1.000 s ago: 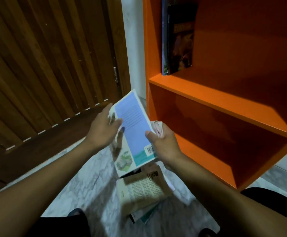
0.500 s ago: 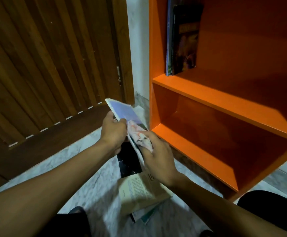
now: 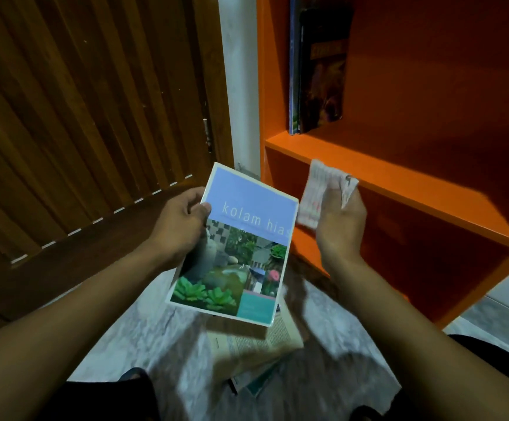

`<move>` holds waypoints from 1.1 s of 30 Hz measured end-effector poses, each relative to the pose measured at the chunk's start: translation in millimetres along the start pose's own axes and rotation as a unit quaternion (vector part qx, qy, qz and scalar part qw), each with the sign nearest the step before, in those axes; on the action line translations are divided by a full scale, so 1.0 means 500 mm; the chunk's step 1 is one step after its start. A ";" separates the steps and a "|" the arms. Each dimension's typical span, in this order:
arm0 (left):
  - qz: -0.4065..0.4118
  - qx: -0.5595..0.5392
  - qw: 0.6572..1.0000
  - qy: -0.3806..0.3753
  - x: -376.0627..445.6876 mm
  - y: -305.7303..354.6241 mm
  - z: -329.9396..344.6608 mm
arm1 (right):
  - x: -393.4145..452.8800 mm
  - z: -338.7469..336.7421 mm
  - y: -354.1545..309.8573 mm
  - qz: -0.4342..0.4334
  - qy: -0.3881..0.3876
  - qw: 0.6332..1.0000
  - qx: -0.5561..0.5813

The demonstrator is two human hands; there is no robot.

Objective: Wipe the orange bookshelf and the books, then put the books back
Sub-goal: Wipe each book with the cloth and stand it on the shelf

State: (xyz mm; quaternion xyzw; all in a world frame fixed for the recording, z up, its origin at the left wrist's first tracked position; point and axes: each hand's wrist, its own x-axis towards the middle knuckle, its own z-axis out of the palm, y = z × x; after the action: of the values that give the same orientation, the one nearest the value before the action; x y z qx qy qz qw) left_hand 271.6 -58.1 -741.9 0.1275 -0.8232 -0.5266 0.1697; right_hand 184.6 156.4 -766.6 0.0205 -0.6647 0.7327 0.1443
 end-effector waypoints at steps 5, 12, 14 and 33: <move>-0.032 -0.072 0.996 -0.044 -0.011 0.014 0.008 | 0.022 0.007 0.026 -0.176 -0.137 0.950 -0.218; -0.102 -0.223 0.969 0.010 0.006 0.027 0.000 | -0.094 0.017 0.053 -0.145 -0.287 0.932 -0.170; -0.116 -0.254 0.959 0.049 0.017 0.022 -0.016 | -0.118 0.021 0.070 -0.147 -0.348 0.909 -0.177; -0.089 -0.074 0.993 0.021 0.009 -0.033 -0.057 | -0.087 0.018 0.030 -0.068 -0.257 0.948 -0.174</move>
State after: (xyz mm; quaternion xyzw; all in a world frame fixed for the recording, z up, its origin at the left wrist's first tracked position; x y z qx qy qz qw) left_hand 279.7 -90.1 -745.2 0.1984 -0.7633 -0.5966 0.1485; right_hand 221.0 138.3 -789.6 0.2277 -0.7932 0.5644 0.0194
